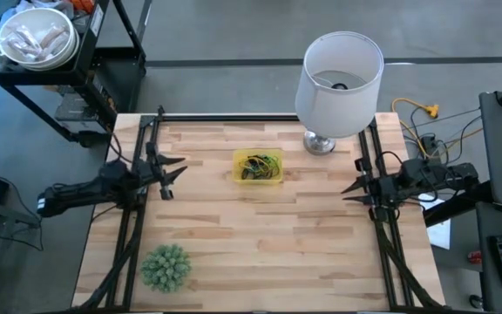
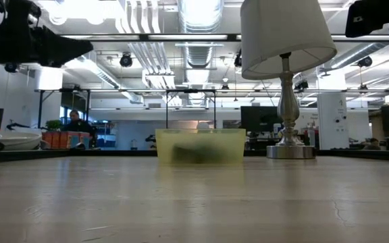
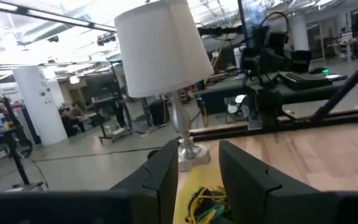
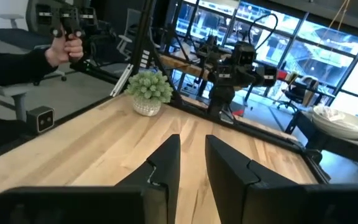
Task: Pick and place rubber bands into bin
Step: Return to Home Position
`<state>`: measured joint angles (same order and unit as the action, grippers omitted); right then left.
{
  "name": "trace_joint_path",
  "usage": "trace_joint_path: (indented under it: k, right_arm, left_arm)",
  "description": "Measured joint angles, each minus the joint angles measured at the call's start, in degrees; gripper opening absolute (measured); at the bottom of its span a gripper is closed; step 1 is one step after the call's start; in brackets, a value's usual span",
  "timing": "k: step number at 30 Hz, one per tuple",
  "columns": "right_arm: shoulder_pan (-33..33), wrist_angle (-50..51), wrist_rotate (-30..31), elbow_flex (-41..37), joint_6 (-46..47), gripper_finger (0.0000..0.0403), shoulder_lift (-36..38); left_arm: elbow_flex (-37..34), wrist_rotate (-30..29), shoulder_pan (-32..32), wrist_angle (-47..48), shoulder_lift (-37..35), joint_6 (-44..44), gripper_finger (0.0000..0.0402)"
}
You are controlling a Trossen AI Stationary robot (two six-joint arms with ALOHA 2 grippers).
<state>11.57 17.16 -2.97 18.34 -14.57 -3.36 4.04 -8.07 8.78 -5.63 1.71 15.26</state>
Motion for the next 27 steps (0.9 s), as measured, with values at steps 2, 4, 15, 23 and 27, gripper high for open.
trace_joint_path:
  k: [2,4,15,23,27]
  right_arm:
    - [0.0,-0.1,0.1,-0.1,0.0,0.0072,0.0]
    - [0.0,-0.3,0.1,-0.2,0.0,0.0075,0.0]
    - [0.0,-2.7,0.1,-2.3,-0.1,0.0079,0.0]
    - [-1.0,-4.2,0.1,-4.3,2.0,0.0069,0.0]
    - [-2.5,-4.1,-1.2,-4.3,2.4,0.0068,0.0]
  left_arm:
    - [-1.5,0.1,0.0,-0.8,0.0,-0.7,0.0101]
    - [-3.1,0.1,0.0,-1.5,-0.1,-1.4,0.0101]
    - [-3.6,4.7,0.0,-1.3,0.5,-2.5,0.0101]
    - [-3.6,5.0,0.0,-1.0,1.4,-2.5,0.0101]
    - [-3.6,5.0,0.0,-1.0,2.2,-2.8,0.0101]
